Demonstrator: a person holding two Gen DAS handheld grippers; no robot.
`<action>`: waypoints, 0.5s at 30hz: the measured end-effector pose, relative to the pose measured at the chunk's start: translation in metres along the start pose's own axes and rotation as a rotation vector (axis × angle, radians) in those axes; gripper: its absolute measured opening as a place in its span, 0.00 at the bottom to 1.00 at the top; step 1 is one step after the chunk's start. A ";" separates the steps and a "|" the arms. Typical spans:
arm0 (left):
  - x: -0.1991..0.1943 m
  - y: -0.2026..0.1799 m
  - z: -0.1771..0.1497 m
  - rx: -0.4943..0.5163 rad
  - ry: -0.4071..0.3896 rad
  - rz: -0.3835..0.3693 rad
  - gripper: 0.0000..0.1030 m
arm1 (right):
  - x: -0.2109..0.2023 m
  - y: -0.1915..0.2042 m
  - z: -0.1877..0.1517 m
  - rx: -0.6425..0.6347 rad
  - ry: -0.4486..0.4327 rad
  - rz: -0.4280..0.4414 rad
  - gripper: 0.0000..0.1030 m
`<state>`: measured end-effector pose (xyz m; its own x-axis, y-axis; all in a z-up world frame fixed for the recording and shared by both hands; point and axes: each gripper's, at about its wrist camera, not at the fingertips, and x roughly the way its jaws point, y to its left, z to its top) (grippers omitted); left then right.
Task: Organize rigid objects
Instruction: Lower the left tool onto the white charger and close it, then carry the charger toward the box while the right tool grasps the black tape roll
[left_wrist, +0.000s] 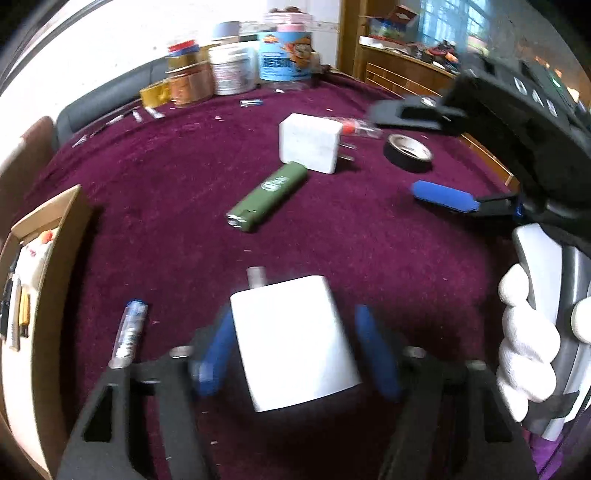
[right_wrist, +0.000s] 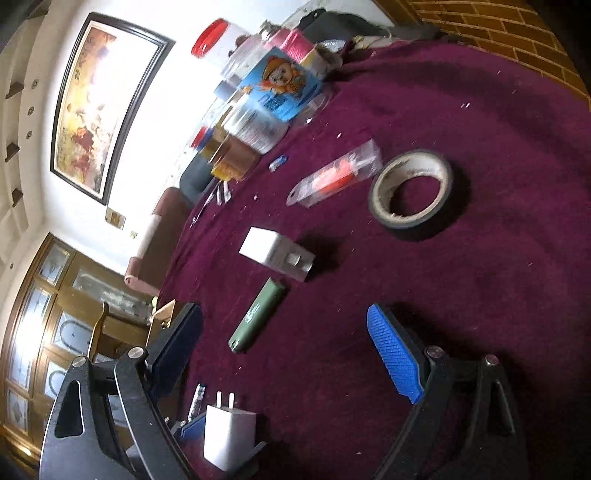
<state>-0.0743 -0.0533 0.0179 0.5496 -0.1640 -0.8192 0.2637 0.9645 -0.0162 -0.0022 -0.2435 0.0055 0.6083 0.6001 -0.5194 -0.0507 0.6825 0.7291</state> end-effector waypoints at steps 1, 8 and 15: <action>-0.003 0.007 -0.001 -0.020 0.007 -0.038 0.39 | -0.002 0.002 0.000 -0.012 -0.018 -0.019 0.89; -0.056 0.058 -0.020 -0.167 -0.053 -0.217 0.39 | -0.015 0.000 0.003 -0.033 -0.112 -0.111 0.89; -0.123 0.125 -0.040 -0.247 -0.182 -0.226 0.39 | -0.029 0.001 0.010 -0.064 -0.141 -0.247 0.85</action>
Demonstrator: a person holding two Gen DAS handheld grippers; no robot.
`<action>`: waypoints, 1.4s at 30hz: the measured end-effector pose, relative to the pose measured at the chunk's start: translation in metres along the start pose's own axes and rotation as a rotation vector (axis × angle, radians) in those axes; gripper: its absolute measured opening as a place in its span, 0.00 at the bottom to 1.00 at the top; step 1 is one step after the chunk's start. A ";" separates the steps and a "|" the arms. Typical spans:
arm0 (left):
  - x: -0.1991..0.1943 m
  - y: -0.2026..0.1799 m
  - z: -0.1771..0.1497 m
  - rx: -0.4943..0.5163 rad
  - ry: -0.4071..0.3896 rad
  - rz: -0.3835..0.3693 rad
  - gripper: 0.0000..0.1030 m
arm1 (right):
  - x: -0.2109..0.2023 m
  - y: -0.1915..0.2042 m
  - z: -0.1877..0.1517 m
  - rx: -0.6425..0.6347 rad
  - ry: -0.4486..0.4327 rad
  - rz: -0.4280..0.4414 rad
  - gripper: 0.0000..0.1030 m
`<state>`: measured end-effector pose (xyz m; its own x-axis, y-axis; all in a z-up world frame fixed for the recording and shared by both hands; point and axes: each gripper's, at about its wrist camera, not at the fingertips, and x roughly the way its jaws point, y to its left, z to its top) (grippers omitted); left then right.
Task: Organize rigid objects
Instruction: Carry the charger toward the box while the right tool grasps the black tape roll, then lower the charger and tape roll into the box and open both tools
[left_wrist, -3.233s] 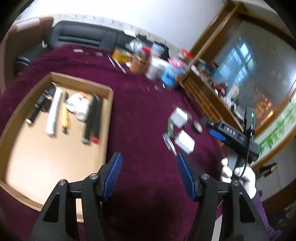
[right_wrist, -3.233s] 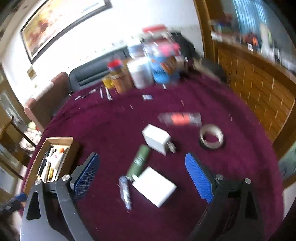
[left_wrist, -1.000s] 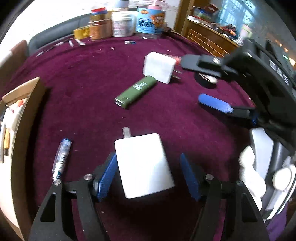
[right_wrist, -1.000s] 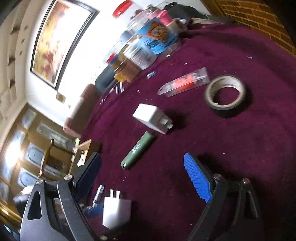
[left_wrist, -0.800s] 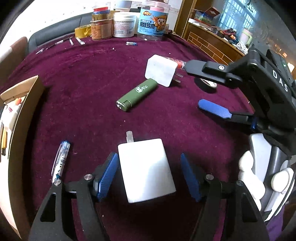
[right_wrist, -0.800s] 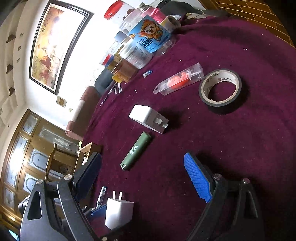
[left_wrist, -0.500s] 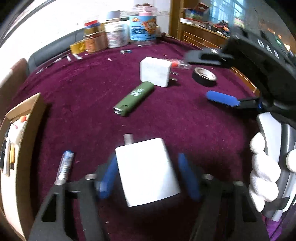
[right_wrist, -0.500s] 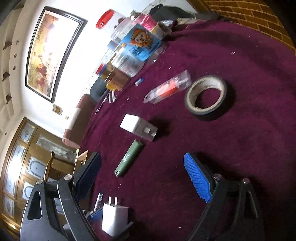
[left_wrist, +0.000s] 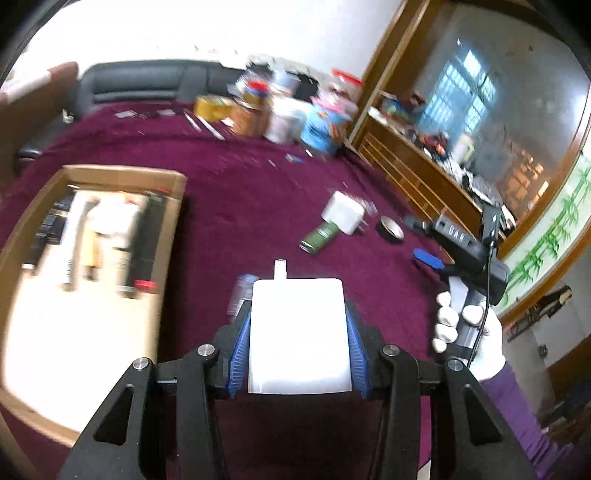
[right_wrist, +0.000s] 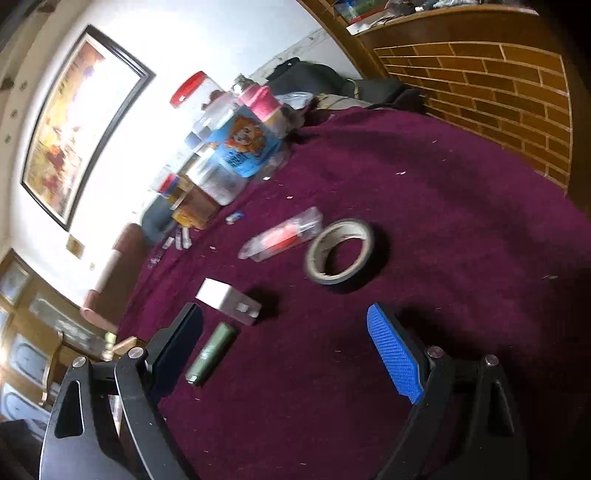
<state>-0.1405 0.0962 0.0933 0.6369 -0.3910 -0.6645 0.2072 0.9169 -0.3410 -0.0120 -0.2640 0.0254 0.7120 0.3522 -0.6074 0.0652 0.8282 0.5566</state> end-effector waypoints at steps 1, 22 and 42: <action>-0.009 0.010 0.000 -0.009 -0.017 0.013 0.39 | 0.001 0.006 0.002 -0.050 0.006 -0.043 0.81; -0.046 0.147 -0.022 -0.291 -0.055 0.182 0.40 | 0.070 0.034 0.031 -0.468 0.208 -0.323 0.07; -0.014 0.176 -0.006 -0.247 0.105 0.304 0.40 | 0.006 0.255 -0.091 -0.730 0.264 0.216 0.08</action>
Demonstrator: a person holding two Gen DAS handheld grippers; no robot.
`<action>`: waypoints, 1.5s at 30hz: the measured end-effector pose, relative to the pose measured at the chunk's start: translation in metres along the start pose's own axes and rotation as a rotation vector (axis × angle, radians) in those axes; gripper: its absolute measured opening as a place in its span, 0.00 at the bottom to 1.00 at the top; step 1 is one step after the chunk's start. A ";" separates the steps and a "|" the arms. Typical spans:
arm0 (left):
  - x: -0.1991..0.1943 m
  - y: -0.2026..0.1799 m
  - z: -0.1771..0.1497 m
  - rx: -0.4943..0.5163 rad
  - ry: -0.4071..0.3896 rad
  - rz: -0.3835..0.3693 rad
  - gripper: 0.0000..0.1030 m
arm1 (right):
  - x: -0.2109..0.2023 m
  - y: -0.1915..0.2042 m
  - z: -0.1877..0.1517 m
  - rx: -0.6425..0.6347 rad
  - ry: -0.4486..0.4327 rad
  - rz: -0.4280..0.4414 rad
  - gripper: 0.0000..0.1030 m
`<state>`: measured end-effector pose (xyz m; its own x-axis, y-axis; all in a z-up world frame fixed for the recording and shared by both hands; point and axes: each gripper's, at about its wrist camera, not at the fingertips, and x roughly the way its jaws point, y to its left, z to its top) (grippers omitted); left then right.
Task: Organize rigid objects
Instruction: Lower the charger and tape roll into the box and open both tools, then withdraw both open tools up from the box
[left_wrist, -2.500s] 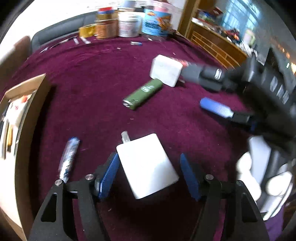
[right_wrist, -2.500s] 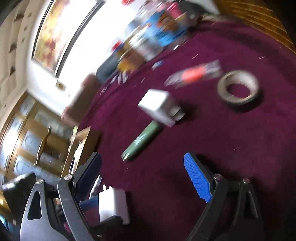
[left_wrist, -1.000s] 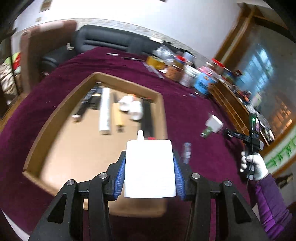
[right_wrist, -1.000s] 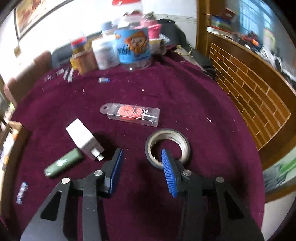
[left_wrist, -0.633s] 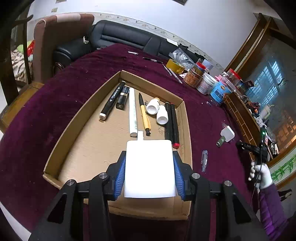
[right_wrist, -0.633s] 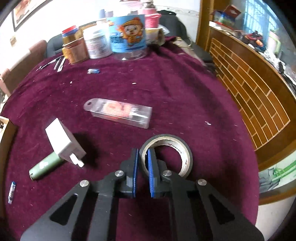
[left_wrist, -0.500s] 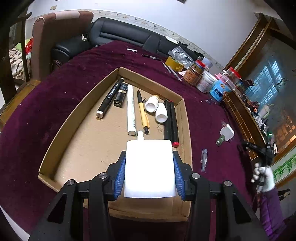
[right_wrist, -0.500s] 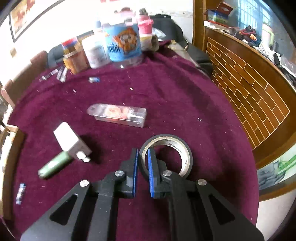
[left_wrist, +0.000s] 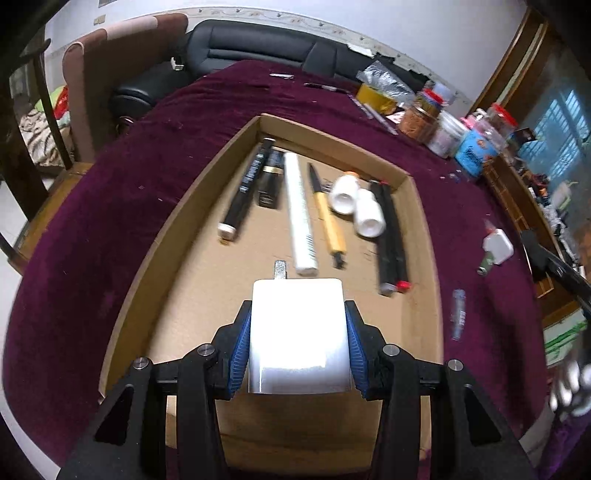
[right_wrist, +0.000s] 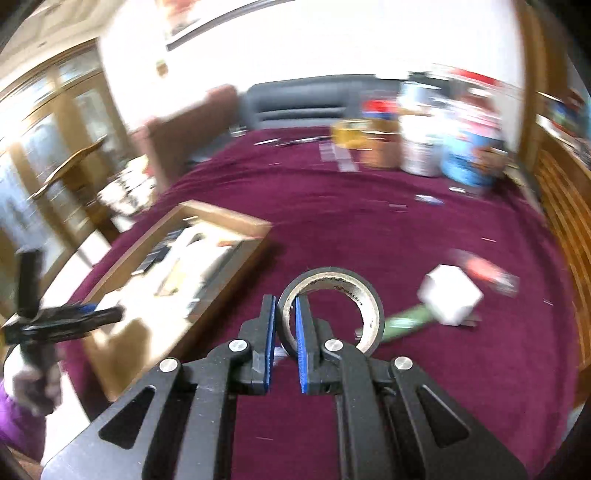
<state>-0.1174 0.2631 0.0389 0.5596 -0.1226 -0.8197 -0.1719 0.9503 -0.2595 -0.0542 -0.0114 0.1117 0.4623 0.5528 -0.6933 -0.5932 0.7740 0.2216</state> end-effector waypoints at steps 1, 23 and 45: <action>0.003 0.003 0.003 -0.001 0.008 0.009 0.40 | 0.009 0.019 0.002 -0.023 0.018 0.040 0.08; -0.002 0.040 0.025 -0.071 -0.017 -0.074 0.47 | 0.135 0.145 -0.021 -0.230 0.293 0.096 0.08; -0.109 0.048 -0.036 -0.056 -0.487 0.208 0.61 | 0.007 0.085 -0.008 -0.146 -0.303 -0.443 0.84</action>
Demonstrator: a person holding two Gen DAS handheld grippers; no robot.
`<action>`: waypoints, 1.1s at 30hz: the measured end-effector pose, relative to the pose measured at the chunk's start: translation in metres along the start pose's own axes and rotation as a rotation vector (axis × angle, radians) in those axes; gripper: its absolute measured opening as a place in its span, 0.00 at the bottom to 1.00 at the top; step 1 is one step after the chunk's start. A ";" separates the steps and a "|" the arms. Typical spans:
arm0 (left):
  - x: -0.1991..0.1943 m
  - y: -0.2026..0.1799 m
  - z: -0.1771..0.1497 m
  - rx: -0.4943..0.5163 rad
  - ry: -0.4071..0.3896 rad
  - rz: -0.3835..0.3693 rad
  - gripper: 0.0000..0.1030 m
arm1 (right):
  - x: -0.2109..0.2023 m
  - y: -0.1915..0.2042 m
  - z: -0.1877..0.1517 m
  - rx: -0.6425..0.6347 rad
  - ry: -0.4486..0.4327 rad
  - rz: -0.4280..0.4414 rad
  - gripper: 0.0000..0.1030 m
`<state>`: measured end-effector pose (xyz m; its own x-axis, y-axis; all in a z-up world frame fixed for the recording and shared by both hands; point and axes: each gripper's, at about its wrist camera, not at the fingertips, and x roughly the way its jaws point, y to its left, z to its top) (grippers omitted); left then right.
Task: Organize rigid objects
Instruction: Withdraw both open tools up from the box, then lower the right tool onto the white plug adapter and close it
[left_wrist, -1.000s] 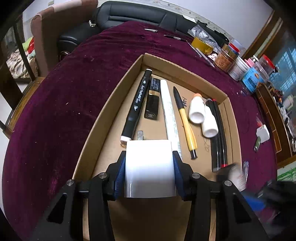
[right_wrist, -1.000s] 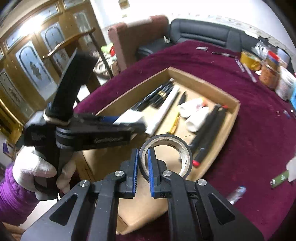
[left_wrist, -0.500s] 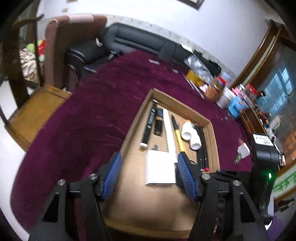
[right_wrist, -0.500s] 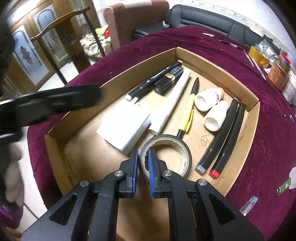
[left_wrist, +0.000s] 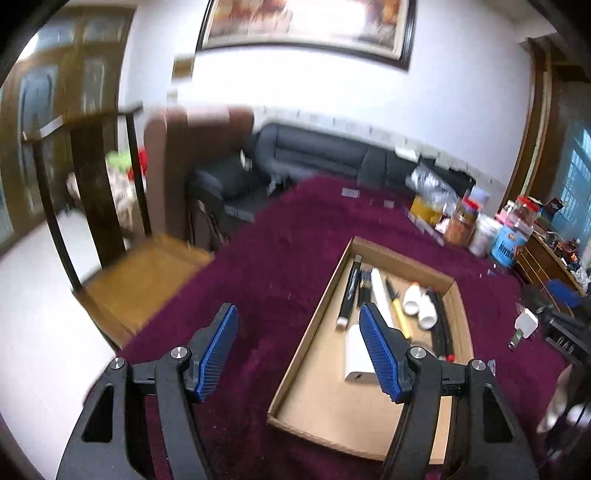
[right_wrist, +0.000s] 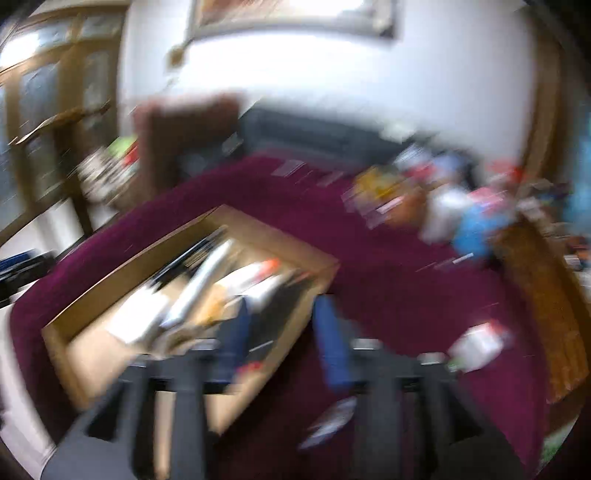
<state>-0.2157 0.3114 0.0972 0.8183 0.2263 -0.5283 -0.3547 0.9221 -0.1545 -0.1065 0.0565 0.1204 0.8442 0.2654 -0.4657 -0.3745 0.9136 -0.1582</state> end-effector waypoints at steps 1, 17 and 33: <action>-0.004 -0.006 0.000 0.013 -0.019 -0.001 0.61 | -0.006 -0.012 -0.002 0.024 -0.039 -0.031 0.88; -0.014 -0.112 -0.020 0.198 0.056 -0.093 0.65 | -0.012 -0.122 -0.053 0.148 0.092 -0.191 0.87; -0.030 -0.166 -0.031 0.311 0.051 -0.130 0.65 | -0.017 -0.163 -0.072 0.214 0.128 -0.228 0.87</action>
<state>-0.1953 0.1414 0.1133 0.8214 0.0917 -0.5629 -0.0877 0.9956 0.0343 -0.0873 -0.1191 0.0916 0.8370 0.0185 -0.5468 -0.0809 0.9926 -0.0904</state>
